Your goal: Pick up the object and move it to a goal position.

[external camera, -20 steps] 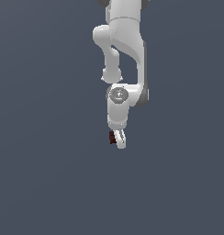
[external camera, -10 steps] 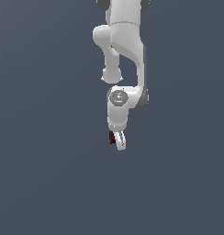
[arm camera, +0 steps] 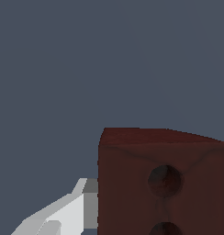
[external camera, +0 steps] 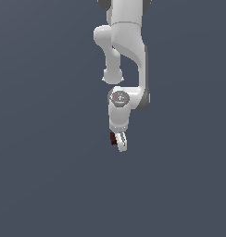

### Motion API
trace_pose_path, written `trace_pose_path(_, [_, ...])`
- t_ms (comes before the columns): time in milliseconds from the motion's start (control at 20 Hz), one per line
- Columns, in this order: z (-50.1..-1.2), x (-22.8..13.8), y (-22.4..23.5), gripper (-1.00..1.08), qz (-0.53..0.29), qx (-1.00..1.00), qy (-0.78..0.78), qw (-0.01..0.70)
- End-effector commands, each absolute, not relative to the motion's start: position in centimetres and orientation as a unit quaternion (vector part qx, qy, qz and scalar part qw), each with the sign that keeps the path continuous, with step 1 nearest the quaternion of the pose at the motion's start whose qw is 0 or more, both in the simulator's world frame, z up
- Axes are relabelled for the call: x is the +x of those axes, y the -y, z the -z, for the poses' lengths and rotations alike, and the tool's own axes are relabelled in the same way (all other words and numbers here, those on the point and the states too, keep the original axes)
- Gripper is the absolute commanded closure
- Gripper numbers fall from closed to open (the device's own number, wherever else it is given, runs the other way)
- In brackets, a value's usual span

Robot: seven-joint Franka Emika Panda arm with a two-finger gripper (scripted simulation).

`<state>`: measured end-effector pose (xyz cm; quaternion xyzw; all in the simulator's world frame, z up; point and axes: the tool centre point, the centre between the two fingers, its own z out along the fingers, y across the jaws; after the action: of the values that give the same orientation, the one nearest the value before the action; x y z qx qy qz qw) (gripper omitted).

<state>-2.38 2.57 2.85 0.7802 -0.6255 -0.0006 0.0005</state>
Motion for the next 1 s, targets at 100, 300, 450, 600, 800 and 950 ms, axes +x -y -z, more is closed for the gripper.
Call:
trace_pose_path(100, [-3.9, -1.7, -3.2, 1.08, 0.0, 0.78, 0.625, 0.0])
trace_pose_path(300, [-5.5, -0.7, -4.4, 1.08, 0.0, 0.78, 0.625, 0.0])
trace_pose_path(450, [-7.1, 0.4, -5.5, 1.08, -0.001, 0.78, 0.625, 0.0])
trace_pose_path(600, [-9.0, 1.7, -6.8, 1.08, -0.001, 0.78, 0.625, 0.001])
trace_pose_path(800, [-11.7, 3.5, -8.7, 1.08, -0.001, 0.78, 0.626, 0.001])
trace_pose_path(950, [-13.8, 5.0, -10.2, 1.08, -0.001, 0.78, 0.626, 0.001])
